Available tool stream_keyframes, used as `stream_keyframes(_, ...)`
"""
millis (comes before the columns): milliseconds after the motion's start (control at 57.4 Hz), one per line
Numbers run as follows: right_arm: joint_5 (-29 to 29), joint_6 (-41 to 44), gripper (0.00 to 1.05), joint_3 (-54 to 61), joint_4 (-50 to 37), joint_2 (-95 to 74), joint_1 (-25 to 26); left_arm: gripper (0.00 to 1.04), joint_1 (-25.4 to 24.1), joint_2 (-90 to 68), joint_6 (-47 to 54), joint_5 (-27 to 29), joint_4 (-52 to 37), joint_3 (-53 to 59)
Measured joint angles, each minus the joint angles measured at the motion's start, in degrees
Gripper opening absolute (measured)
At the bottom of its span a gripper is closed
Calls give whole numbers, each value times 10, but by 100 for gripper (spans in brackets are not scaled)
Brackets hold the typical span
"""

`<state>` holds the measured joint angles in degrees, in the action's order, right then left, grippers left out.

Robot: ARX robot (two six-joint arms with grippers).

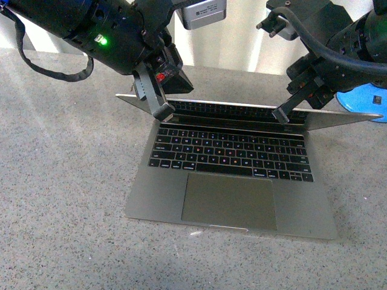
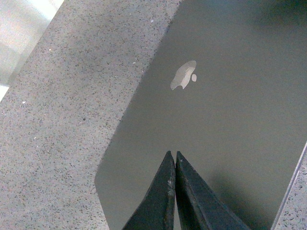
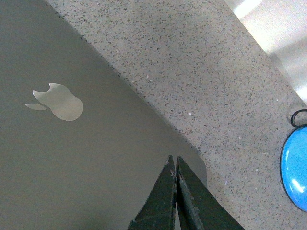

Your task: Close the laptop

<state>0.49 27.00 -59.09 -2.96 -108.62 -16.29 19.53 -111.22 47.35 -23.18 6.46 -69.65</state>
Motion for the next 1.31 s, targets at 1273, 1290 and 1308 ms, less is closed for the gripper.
stream_keyframes(1273, 9, -81, 1, 74, -44, 4, -6, 4, 12, 0, 1, -18, -24, 60)
stream_keyframes(1290, 9, -82, 1, 75, -44, 4, -6, 4, 12, 0, 1, -19, -24, 60)
stream_keyframes(1308, 9, -83, 1, 76, -45, 4, -6, 4, 12, 0, 1, -19, -24, 60)
